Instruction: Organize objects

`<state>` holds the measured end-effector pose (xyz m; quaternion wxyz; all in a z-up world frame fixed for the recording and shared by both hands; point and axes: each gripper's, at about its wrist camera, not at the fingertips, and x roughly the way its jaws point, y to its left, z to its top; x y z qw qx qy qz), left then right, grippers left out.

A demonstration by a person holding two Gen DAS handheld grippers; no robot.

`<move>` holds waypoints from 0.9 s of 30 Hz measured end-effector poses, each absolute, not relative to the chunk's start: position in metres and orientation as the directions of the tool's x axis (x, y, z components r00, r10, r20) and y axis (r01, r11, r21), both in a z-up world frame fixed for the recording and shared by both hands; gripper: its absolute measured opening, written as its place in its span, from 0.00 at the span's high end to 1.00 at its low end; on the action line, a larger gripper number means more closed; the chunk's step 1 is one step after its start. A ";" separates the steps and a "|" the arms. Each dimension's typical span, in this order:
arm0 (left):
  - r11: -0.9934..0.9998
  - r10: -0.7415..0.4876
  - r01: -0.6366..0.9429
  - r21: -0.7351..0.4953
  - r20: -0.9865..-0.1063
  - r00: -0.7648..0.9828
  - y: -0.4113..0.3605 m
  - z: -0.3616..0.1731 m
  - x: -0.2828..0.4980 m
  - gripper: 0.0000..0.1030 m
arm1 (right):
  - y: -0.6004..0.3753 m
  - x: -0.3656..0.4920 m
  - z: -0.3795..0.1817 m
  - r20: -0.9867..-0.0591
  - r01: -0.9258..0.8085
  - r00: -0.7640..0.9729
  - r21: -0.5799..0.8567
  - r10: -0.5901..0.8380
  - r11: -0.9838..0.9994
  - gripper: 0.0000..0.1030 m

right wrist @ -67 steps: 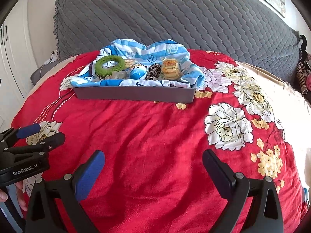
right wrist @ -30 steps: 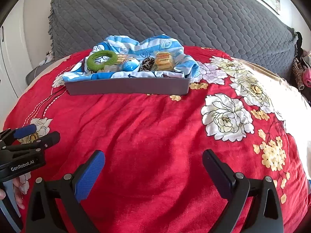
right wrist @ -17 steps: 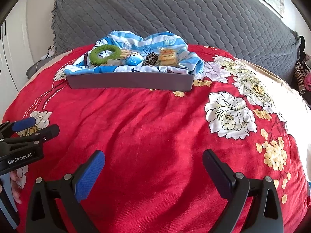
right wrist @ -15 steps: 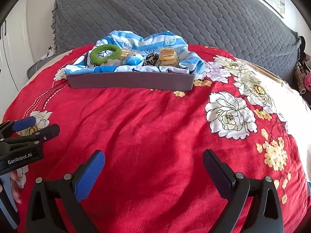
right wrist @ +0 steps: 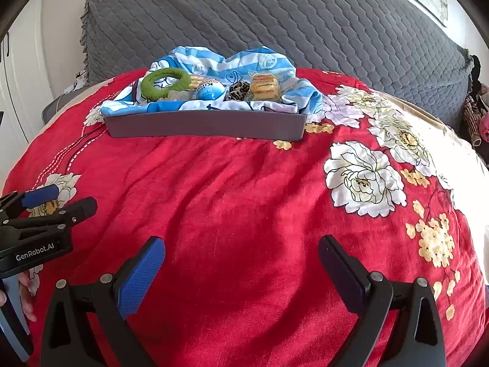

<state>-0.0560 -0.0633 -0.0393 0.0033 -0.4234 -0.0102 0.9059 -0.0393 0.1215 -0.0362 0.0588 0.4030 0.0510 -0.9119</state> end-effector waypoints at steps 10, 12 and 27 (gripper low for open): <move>-1.000 0.019 0.004 -0.028 -0.768 -0.640 -0.063 -0.040 -0.057 0.18 | 0.122 -0.039 -0.036 -0.740 0.148 -0.669 -0.048 -0.064 -0.988 0.02; -1.000 0.016 0.006 -0.025 -0.767 -0.641 -0.064 -0.040 -0.057 0.18 | 0.122 -0.039 -0.036 -0.739 0.147 -0.670 -0.048 -0.064 -0.988 0.02; -1.000 -0.009 0.021 -0.007 -0.749 -0.663 -0.065 -0.040 -0.056 0.18 | 0.122 -0.039 -0.037 -0.738 0.145 -0.672 -0.050 -0.061 -0.988 0.02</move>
